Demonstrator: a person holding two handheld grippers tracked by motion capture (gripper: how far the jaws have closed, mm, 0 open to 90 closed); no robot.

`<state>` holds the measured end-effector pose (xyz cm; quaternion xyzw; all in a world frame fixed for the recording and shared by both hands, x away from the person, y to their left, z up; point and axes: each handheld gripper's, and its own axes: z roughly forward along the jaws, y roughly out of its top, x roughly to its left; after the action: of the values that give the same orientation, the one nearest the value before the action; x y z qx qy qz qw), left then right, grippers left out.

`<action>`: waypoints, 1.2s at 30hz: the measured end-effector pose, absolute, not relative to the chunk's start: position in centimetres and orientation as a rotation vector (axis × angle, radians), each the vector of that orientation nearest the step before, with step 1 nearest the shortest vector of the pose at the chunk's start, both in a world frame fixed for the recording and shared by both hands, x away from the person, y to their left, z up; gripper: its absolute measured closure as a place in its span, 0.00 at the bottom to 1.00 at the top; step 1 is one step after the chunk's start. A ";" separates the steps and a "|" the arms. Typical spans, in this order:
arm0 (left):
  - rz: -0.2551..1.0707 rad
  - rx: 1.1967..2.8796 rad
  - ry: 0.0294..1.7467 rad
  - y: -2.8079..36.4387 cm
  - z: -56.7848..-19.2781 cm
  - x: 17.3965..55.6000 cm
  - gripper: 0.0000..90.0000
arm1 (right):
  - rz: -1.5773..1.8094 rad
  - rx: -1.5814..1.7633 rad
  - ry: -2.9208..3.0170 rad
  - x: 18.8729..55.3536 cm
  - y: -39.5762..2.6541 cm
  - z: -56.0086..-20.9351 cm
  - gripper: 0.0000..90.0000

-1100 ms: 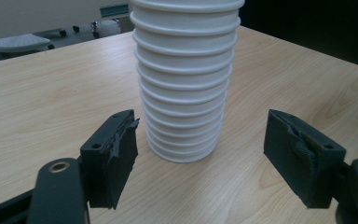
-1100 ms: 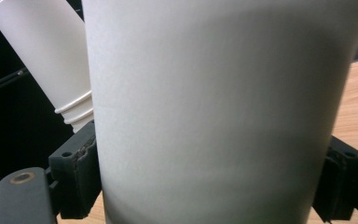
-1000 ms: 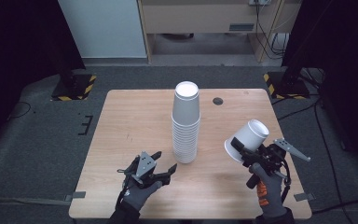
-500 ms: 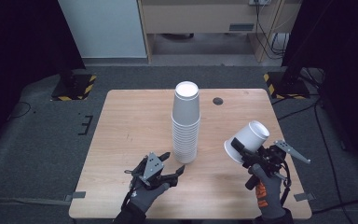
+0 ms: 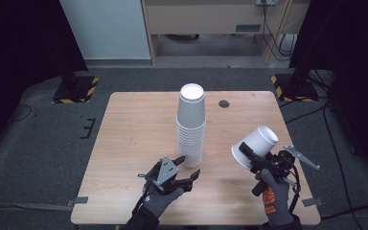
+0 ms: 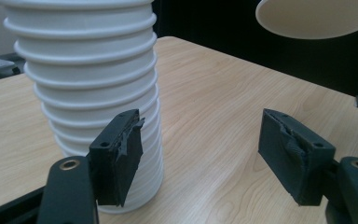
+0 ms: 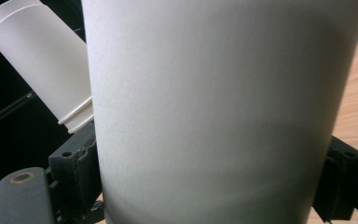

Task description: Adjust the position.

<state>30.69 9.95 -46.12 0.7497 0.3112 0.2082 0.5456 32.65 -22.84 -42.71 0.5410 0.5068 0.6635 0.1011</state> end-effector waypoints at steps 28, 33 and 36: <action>0.471 1.753 0.659 5.9 -45.4 31.5 0.38 | 2.028 1.666 1.458 32.7 -23.0 -43.4 0.16; 0.471 1.745 0.650 5.2 -45.5 31.9 0.39 | 2.034 1.668 1.459 32.7 -23.0 -43.3 0.16; 0.463 1.737 0.652 4.7 -45.8 32.1 0.40 | 2.033 1.667 1.464 32.6 -22.9 -43.4 0.16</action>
<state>32.11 4.73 -45.76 0.7420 0.2784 0.1977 0.5769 32.65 -22.92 -43.38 0.5527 0.4855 0.6741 0.0661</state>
